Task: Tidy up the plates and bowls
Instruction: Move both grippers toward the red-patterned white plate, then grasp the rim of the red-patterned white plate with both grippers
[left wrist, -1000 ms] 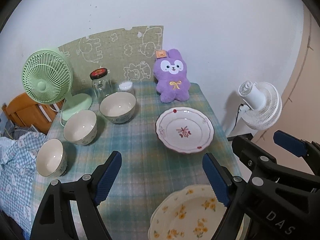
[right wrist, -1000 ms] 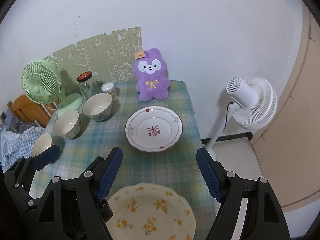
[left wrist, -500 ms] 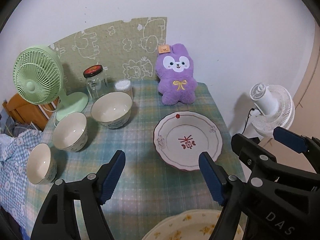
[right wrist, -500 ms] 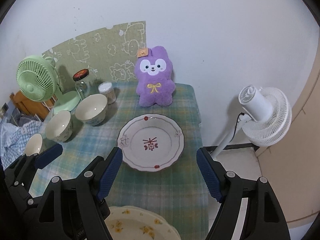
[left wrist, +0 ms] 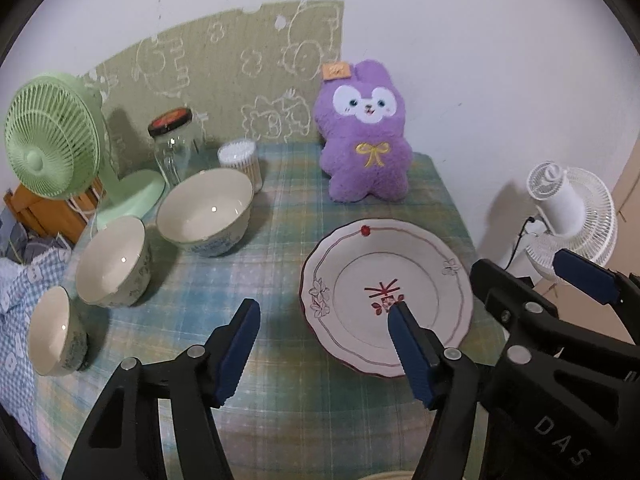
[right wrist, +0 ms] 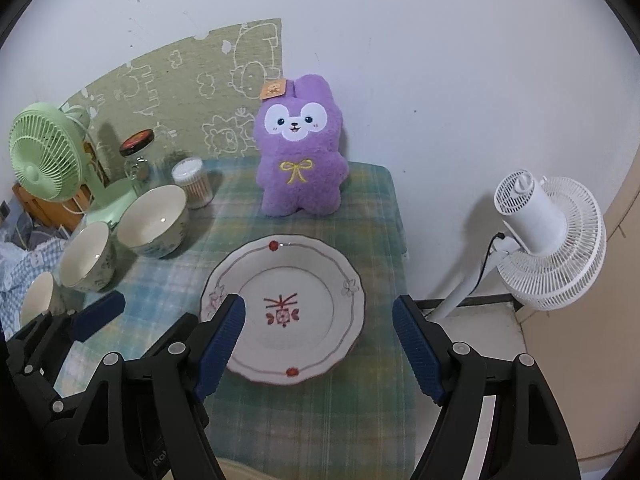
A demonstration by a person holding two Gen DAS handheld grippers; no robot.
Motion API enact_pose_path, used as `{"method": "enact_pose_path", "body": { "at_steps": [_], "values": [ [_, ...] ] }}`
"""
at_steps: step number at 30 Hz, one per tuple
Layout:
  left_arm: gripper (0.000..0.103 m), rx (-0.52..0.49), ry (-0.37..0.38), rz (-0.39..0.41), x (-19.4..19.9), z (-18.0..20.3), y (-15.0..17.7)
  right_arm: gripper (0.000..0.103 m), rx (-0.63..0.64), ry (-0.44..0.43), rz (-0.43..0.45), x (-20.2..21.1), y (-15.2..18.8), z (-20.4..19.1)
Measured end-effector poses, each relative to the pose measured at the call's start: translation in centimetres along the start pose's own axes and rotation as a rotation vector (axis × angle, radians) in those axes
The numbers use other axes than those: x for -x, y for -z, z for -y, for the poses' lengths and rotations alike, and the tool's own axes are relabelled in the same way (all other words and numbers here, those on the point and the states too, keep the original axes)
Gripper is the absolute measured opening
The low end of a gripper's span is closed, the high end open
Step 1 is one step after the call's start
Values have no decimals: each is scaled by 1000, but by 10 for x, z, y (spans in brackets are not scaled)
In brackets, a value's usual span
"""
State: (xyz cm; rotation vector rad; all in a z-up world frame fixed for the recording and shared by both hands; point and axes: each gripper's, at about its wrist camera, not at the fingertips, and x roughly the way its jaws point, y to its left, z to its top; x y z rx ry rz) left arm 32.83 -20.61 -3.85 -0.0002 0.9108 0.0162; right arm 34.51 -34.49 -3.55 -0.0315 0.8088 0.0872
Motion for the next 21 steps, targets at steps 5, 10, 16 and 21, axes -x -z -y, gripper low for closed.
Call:
{"method": "enact_pose_path", "body": {
  "at_steps": [5, 10, 16, 21],
  "values": [
    [68, 12, -26, -17, -22, 1, -1, 78, -8, -3, -5, -22, -1, 3],
    [68, 20, -22, -47, -44, 2, -3, 72, -21, -5, -22, -42, -3, 6],
    [62, 16, -25, -62, -64, 6, -8, 72, -36, 3, -37, -65, -3, 13],
    [62, 12, -5, -64, -79, 10, -11, 72, -64, 1, -63, -82, -3, 19]
  ]
}}
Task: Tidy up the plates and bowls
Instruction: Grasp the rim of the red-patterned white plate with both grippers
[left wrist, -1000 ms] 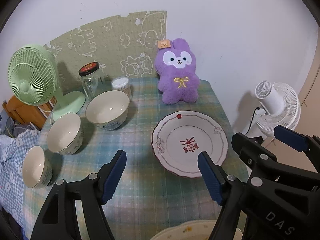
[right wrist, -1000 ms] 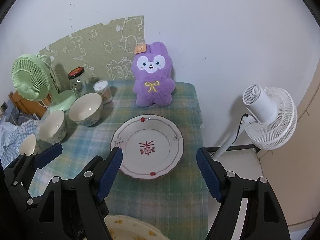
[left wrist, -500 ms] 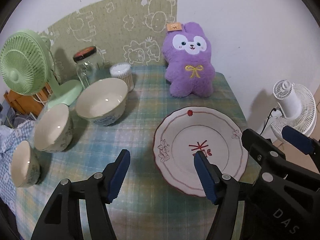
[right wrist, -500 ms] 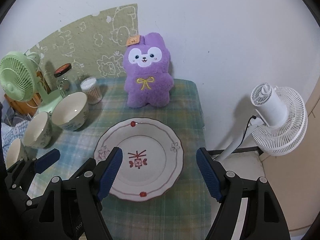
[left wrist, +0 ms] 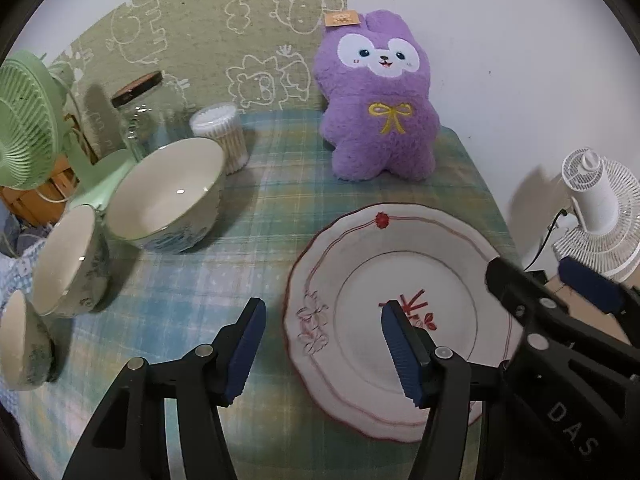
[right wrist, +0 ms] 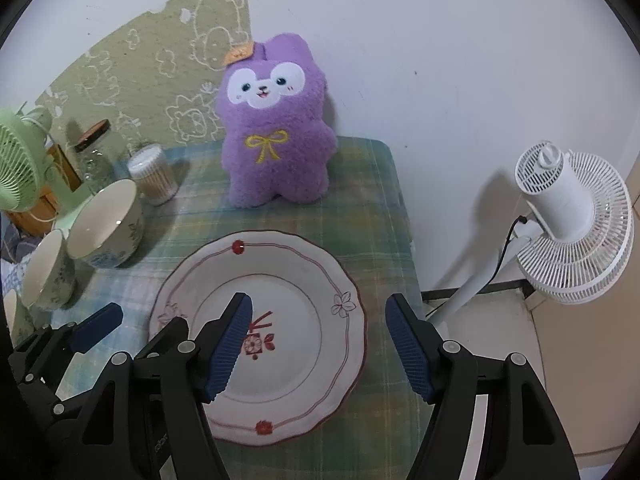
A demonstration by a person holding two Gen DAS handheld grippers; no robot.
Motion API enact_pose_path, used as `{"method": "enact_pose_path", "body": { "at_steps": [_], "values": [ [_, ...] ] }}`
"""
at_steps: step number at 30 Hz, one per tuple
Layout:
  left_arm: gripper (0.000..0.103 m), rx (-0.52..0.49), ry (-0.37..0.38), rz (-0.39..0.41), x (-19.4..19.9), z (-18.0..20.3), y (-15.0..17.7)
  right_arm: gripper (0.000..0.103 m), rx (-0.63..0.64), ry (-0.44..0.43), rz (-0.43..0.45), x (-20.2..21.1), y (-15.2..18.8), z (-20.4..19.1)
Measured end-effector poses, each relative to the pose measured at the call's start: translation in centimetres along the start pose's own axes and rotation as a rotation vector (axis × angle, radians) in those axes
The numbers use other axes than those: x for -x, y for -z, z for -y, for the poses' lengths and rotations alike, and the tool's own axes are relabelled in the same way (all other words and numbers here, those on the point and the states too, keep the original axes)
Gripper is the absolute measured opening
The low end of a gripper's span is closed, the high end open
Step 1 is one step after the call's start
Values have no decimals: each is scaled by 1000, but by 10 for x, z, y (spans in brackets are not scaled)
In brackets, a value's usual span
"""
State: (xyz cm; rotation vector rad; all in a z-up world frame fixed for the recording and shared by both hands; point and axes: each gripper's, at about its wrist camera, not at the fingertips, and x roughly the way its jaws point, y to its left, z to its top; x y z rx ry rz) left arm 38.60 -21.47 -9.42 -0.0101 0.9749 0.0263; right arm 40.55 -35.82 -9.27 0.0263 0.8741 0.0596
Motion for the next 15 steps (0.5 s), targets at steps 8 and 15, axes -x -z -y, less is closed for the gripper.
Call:
{"method": "enact_pose_path", "body": {
  "at_steps": [8, 15],
  "values": [
    [57, -6, -22, -38, -23, 3, 0, 68, -10, 17, -28, -26, 1, 6],
    [48, -1, -43, -77, -39, -3, 1, 67, -7, 15, -64, -44, 5, 8]
  ]
}}
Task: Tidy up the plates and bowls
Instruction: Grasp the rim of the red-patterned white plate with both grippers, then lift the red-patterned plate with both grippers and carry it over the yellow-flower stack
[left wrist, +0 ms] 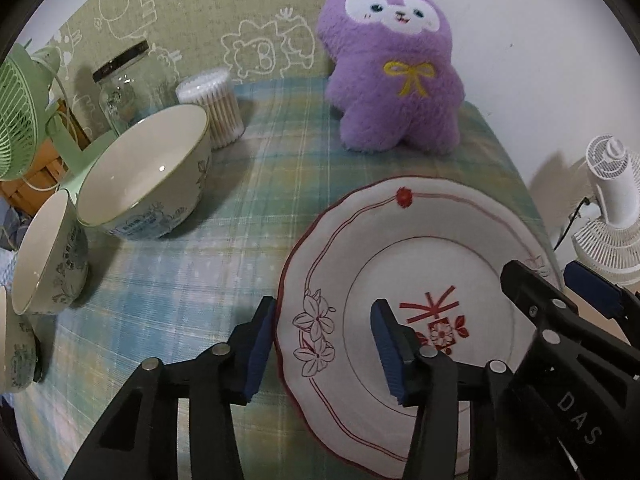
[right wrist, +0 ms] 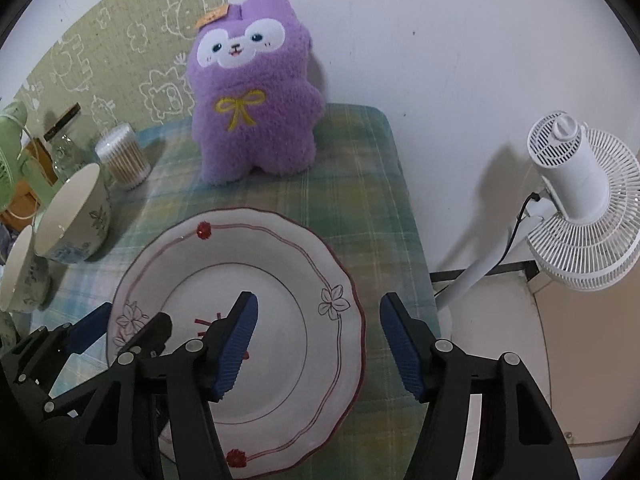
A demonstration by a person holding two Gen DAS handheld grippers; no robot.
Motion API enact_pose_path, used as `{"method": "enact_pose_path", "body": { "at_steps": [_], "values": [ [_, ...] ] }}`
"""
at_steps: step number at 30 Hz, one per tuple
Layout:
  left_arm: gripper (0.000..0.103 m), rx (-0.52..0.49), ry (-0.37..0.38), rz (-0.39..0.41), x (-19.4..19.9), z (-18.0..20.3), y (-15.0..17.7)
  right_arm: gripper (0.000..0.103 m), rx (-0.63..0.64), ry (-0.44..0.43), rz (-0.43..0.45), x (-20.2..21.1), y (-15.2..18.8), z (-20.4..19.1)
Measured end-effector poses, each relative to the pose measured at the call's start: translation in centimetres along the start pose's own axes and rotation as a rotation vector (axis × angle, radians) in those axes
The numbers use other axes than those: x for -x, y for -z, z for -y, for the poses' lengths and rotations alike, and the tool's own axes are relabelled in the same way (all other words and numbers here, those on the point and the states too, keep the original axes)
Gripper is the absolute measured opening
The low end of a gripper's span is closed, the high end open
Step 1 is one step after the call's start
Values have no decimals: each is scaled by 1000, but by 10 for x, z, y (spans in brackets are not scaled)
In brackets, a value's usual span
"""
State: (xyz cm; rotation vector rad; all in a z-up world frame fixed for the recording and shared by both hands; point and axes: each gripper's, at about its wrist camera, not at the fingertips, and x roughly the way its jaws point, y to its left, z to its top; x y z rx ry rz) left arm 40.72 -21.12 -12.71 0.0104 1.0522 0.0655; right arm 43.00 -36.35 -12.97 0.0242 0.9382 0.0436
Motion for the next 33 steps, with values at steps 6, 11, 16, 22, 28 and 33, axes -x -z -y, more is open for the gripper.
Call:
{"method": "enact_pose_path", "body": {
  "at_steps": [6, 11, 16, 22, 28, 33],
  "values": [
    [43, -7, -18, -15, -3, -3, -2, 64, 3, 1, -28, -11, -1, 0],
    [41, -16, -29, -12, -4, -3, -4, 57, 15, 4, -57, -19, 1, -1],
    [40, -6, -21, -23, -7, -6, -6, 54, 12, -1, -79, -26, 4, 0],
    [40, -22, -31, -18, -5, -4, -6, 53, 5, -8, -79, -26, 3, 1],
    [40, -25, -27, -28, -3, -5, -7, 40, -12, 2, -80, -25, 3, 7],
    [40, -42, -46, -19, -2, -3, -4, 40, -7, 15, -86, -24, 2, 5]
  ]
}}
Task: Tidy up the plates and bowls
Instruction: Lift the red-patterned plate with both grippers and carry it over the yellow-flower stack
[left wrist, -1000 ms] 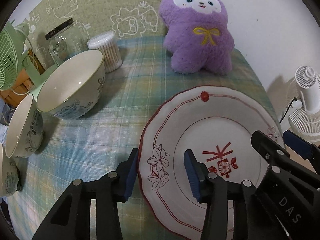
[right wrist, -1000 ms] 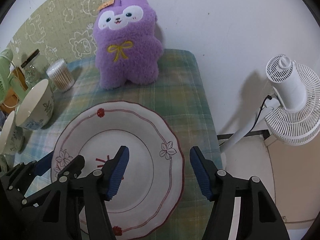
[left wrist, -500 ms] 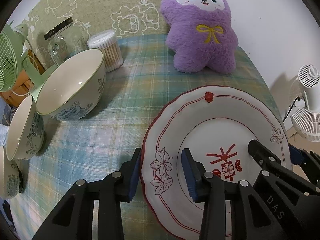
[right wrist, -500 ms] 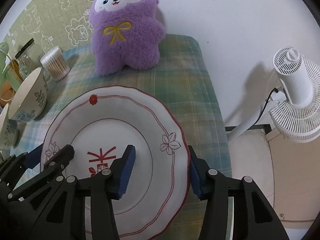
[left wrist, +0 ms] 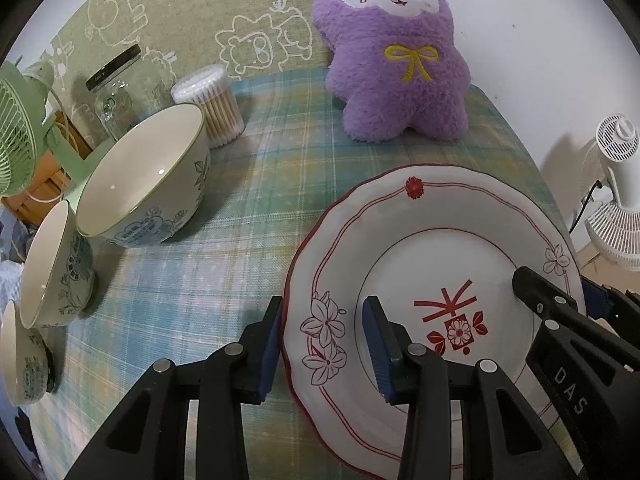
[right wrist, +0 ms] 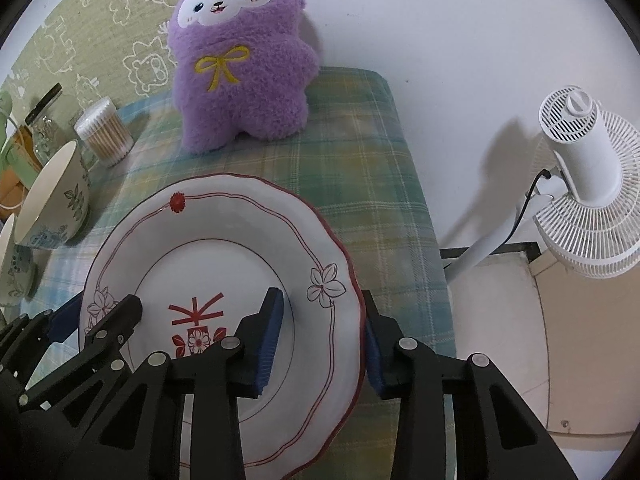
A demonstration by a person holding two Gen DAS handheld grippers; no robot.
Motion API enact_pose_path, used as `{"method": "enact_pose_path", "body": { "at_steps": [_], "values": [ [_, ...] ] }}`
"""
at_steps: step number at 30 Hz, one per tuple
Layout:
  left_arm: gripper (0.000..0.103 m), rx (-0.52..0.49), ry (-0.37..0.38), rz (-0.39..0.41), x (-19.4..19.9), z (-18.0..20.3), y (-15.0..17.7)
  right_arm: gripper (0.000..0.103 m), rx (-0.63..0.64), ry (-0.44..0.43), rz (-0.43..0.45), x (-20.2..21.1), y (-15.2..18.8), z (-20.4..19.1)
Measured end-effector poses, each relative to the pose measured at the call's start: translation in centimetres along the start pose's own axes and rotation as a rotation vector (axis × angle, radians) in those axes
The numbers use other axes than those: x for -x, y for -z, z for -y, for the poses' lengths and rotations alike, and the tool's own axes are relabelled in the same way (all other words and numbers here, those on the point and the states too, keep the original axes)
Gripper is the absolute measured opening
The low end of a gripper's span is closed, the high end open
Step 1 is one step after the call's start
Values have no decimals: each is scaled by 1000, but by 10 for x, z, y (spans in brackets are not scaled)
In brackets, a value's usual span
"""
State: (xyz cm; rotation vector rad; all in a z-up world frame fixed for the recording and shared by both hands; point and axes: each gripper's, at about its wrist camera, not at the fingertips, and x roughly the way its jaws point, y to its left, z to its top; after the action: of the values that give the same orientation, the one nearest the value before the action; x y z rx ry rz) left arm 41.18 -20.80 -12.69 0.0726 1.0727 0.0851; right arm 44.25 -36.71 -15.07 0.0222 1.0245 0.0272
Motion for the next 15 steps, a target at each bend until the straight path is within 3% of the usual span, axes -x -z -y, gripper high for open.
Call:
{"method": "enact_pose_path", "body": {
  "at_steps": [5, 15],
  "values": [
    [40, -12, -48, 9, 2, 5, 6, 40, -1, 3, -11, 1, 0, -2],
    [39, 4, -37, -12, 8, -1, 10, 40, 14, 16, -10, 9, 4, -9]
  ]
}}
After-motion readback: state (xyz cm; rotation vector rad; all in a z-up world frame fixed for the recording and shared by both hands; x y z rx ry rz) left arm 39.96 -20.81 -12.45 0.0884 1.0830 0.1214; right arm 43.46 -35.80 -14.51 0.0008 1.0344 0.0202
